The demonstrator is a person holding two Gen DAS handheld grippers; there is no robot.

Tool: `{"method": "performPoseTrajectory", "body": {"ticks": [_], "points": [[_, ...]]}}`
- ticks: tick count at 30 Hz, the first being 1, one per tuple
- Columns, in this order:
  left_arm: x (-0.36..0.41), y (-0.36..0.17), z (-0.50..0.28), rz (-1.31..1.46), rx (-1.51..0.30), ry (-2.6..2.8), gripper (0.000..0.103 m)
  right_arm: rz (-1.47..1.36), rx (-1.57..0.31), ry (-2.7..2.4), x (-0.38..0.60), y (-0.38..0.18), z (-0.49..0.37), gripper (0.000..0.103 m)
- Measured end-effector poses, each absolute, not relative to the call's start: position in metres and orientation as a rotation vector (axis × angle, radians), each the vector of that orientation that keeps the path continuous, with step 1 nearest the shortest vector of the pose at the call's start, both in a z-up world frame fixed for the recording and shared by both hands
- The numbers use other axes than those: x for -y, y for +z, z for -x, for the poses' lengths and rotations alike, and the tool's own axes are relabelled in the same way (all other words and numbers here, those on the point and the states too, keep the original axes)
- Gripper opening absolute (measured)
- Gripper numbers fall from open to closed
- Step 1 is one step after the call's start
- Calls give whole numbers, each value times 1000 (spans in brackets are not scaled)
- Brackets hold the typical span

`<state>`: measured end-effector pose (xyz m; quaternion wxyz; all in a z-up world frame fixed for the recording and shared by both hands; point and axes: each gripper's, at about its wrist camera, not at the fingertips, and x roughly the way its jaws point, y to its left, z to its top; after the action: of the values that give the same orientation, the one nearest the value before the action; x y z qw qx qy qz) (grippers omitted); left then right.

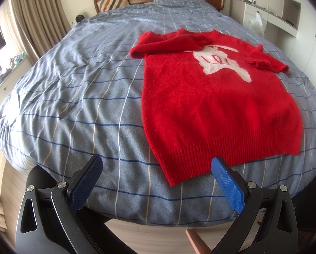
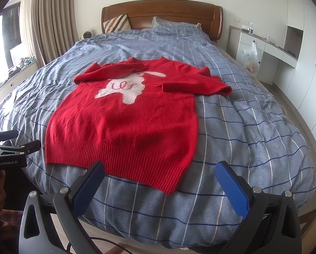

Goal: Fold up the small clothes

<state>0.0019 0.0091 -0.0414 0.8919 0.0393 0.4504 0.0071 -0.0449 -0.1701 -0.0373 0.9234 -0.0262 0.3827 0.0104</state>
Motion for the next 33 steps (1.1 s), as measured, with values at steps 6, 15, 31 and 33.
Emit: {"method": "performPoseTrajectory", "body": {"ticks": [6,15,31,33], "points": [[-9,-42,-2,-81,-934,15,102,54,-787,21,171,-38,46,103],[-9,-42,-1,-82,-937,14,102,56,-790,19,171,-40,46,103],[-12,-48,-2,-78,-955,11,102,79,-840,-55,180,-44,43,103],[-11,-48,-2,-79,-957,11,102,80,-848,-58,181,-46,43,103]]}}
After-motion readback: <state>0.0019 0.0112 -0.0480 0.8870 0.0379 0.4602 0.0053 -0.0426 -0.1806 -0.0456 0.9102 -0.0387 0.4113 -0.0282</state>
